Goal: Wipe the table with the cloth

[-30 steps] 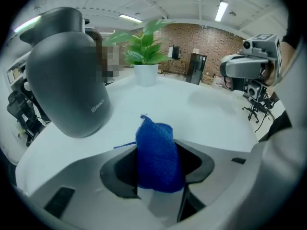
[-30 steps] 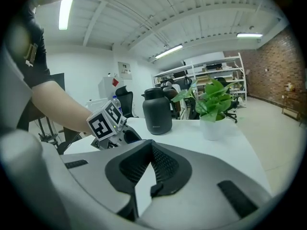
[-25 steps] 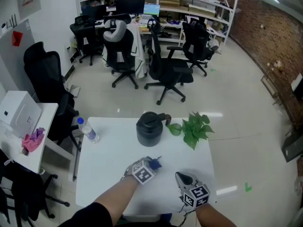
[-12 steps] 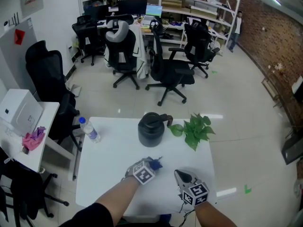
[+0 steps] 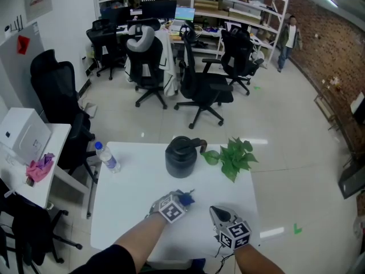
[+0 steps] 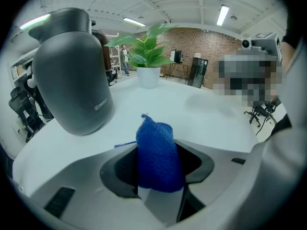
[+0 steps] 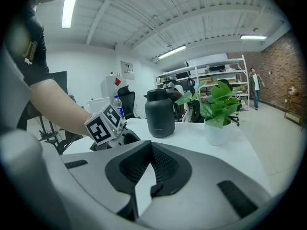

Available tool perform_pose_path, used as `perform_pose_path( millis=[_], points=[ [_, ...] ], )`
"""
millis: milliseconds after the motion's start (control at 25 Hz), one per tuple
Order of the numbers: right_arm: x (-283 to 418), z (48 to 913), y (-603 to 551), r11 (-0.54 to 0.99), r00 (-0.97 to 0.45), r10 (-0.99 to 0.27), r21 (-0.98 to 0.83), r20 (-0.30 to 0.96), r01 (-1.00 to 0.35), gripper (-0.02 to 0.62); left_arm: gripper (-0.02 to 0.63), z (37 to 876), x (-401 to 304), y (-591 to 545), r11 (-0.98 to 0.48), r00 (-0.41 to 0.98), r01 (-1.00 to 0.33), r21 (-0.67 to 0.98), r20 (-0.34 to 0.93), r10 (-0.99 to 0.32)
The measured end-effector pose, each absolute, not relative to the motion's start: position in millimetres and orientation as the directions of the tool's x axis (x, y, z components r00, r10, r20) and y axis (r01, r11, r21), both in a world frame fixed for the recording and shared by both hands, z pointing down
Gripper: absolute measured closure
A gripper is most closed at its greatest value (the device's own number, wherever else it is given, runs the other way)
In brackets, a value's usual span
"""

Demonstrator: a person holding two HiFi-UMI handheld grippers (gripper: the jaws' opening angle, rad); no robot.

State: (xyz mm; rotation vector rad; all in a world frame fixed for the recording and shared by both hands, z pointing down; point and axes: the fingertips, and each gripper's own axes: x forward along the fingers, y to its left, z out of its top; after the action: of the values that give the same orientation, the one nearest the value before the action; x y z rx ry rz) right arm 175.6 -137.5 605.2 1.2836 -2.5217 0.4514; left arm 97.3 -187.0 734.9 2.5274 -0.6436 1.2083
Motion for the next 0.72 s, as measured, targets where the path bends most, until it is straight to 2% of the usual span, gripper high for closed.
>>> perform_pose_path(
  millis=[720],
  points=[
    [178.3,604.0,-133.2,0.552,-0.563,-0.734,-0.149,0.381,-0.821,0.588,0.407,732.1,97.0,-186.3,-0.865,0.56,-0.499,0.051,0.781,-0.277]
  ],
)
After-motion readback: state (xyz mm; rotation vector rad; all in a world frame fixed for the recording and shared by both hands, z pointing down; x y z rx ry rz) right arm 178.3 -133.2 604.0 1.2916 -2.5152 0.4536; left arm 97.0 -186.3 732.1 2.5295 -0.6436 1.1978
